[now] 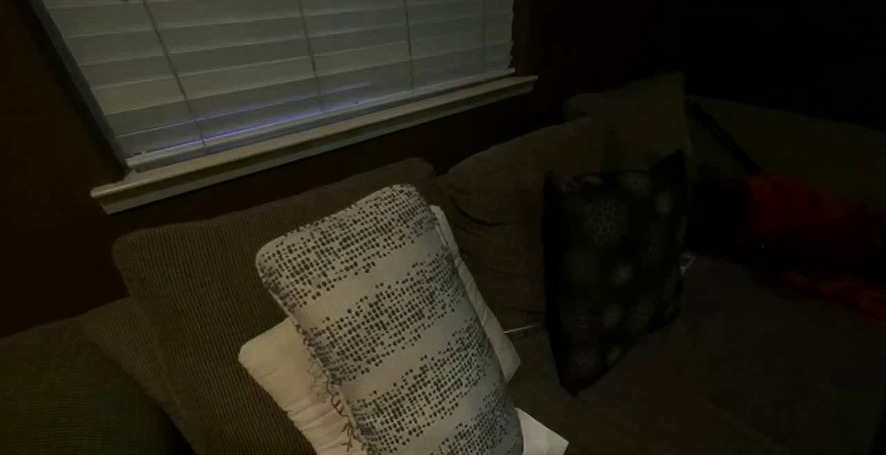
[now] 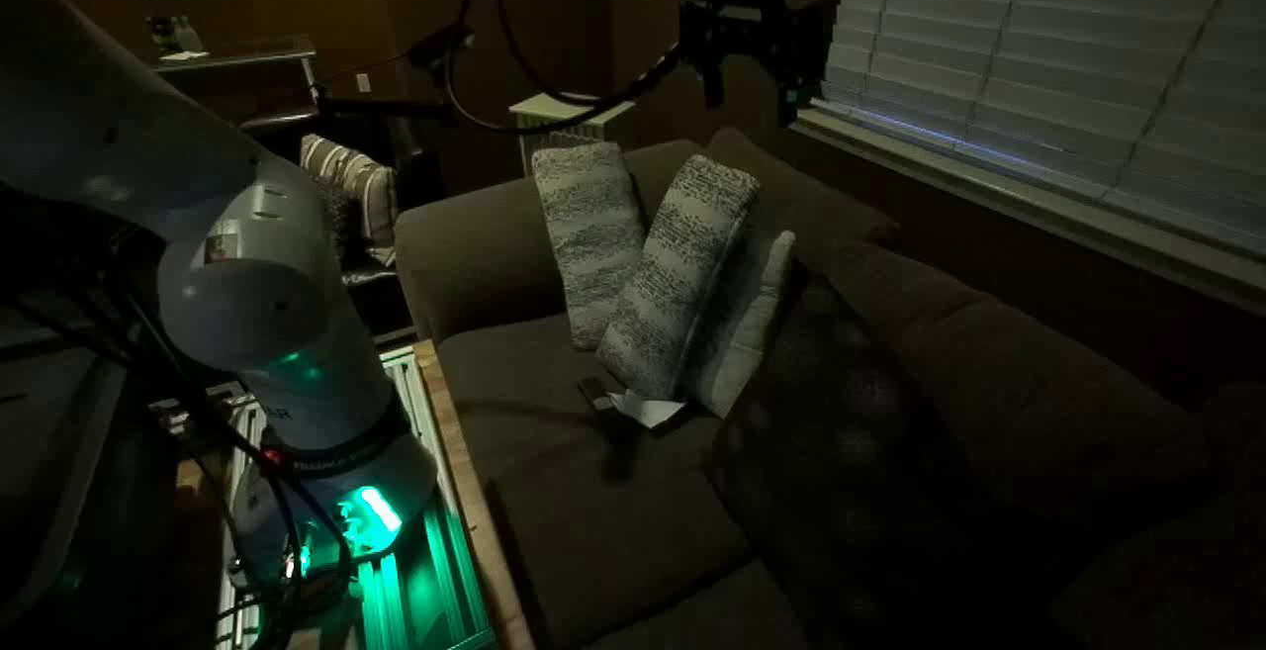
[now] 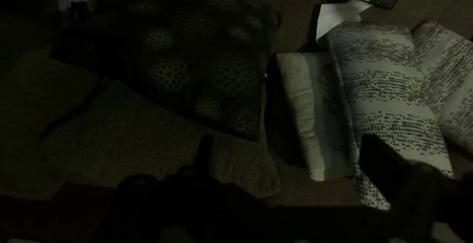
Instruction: Move the black pillow to the seat
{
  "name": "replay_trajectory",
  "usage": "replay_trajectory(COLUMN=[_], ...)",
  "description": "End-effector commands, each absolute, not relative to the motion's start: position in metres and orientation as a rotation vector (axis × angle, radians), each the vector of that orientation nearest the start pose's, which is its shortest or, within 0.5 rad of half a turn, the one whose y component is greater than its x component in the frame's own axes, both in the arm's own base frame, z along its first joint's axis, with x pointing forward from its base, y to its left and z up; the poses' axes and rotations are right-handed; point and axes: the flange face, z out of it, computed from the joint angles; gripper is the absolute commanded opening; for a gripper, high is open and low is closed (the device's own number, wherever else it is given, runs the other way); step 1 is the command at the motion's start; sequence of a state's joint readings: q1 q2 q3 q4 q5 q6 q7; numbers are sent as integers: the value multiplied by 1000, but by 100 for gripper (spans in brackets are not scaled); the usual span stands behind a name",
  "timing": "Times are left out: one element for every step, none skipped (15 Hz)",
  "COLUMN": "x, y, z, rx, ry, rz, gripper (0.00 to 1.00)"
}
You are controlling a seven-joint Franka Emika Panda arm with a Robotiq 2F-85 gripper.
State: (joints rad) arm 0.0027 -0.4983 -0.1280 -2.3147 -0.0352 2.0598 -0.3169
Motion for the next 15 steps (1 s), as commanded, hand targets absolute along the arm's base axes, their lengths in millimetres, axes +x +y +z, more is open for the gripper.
replay_trajectory(x=[422,422,422,422,422,422,422,427,432,436,440,444,450,455,462], y=[-62,-62,-62,-62,-62,-62,-62,-68,-80,-90,-99,-108,-120,-129,-140], z=[553,553,553,553,553,553,553,547,537,530,521,513,505,495,485], rx=[-3124,-3124,-3124,-3124,-3124,-3124,-3124,-3117,-3079,-3055,-3031,-3008,-2977,-2953,-2923], ry=[-333,-333,-333,-333,-333,-333,-333,-306,-246,-189,-145,-89,-23,41,99], rz=[-379,-379,-379,-379,-379,-379,-379,-357,-311,-305,-284,-273,-273,-265,-260], gripper=[100,100,100,100,100,100,100,100,100,100,100,100,100,100,100])
